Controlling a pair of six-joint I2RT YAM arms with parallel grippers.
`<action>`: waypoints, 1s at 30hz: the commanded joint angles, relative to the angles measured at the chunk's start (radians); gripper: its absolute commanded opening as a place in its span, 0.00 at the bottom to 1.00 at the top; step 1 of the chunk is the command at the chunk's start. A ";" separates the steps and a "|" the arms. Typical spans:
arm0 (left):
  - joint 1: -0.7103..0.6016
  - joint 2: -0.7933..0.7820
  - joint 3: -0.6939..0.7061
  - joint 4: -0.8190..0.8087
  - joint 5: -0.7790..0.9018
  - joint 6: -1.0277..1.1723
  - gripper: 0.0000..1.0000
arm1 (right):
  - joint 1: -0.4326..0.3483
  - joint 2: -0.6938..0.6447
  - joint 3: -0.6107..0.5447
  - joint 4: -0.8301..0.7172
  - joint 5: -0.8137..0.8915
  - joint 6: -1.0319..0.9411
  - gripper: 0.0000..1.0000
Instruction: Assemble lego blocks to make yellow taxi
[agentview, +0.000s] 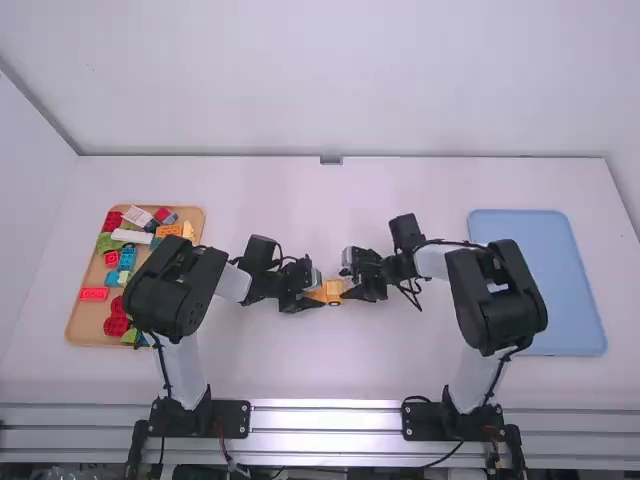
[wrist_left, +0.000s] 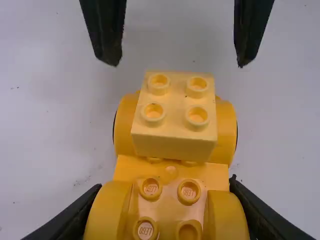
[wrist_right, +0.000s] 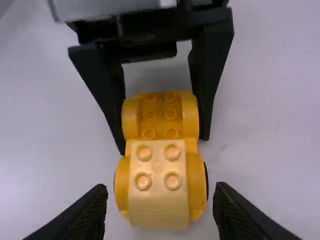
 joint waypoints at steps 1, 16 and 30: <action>-0.002 0.025 -0.014 -0.026 -0.056 -0.019 0.43 | -0.017 0.000 0.016 -0.006 -0.105 -0.035 0.49; -0.002 0.025 -0.014 -0.024 -0.056 -0.019 0.42 | 0.106 0.011 0.018 0.013 0.210 0.064 0.00; -0.002 0.025 -0.014 -0.022 -0.056 -0.019 0.40 | 0.076 0.040 0.017 0.060 0.005 0.024 0.00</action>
